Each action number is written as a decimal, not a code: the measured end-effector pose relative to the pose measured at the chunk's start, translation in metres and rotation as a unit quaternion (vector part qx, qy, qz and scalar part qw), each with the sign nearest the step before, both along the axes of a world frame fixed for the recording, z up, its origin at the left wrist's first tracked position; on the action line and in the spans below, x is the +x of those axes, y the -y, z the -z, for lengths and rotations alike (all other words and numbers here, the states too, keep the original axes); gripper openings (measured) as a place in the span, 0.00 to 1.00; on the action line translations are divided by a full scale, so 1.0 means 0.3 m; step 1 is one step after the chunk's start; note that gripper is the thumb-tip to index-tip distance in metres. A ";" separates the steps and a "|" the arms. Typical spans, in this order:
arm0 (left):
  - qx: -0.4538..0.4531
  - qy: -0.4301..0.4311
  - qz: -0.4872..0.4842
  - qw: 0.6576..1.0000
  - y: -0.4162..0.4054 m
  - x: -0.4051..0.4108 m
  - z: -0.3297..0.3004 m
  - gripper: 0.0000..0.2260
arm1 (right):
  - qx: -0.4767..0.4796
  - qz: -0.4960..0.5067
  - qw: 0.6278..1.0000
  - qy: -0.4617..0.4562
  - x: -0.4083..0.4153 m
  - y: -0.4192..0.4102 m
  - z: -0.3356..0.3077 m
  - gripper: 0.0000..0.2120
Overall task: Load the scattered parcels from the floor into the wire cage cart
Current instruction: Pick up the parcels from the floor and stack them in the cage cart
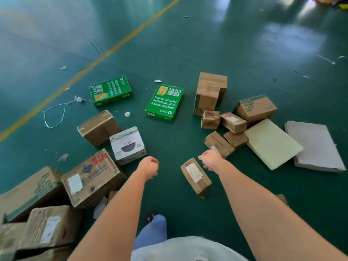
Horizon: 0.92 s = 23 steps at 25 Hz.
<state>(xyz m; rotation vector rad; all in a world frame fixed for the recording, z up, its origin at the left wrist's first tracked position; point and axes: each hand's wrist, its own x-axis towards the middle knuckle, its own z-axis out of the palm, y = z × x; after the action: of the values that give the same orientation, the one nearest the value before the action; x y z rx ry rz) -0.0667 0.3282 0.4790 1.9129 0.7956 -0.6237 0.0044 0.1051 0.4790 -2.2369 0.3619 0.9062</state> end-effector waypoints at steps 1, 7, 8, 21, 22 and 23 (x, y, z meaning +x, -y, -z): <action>0.004 -0.003 0.004 1.000 -0.065 0.055 0.002 0.09 | 0.005 0.003 1.000 -0.001 0.041 -0.066 0.002 0.16; 0.037 -0.012 0.043 0.998 -0.334 0.403 0.030 0.12 | 0.016 0.030 0.999 -0.026 0.304 -0.327 0.029 0.17; 0.031 -0.019 0.049 0.998 -0.355 0.482 0.042 0.12 | 0.010 0.033 0.999 -0.027 0.373 -0.352 0.037 0.17; 0.020 -0.037 0.047 0.998 -0.654 1.469 0.078 0.13 | 0.004 0.004 0.999 -0.045 1.395 -0.651 0.105 0.14; 0.018 -0.038 0.048 0.998 -0.684 1.543 0.101 0.13 | -0.001 0.005 0.999 -0.050 1.467 -0.675 0.126 0.14; 0.017 -0.041 0.050 0.998 -0.721 1.637 0.135 0.12 | -0.003 0.012 0.998 -0.055 1.556 -0.706 0.157 0.16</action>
<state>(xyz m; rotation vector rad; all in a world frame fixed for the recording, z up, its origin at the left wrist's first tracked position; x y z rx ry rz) 0.4243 0.5444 0.4385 1.9776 0.7686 -0.7595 0.4711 0.3168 0.4318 -2.1879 0.4418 1.0199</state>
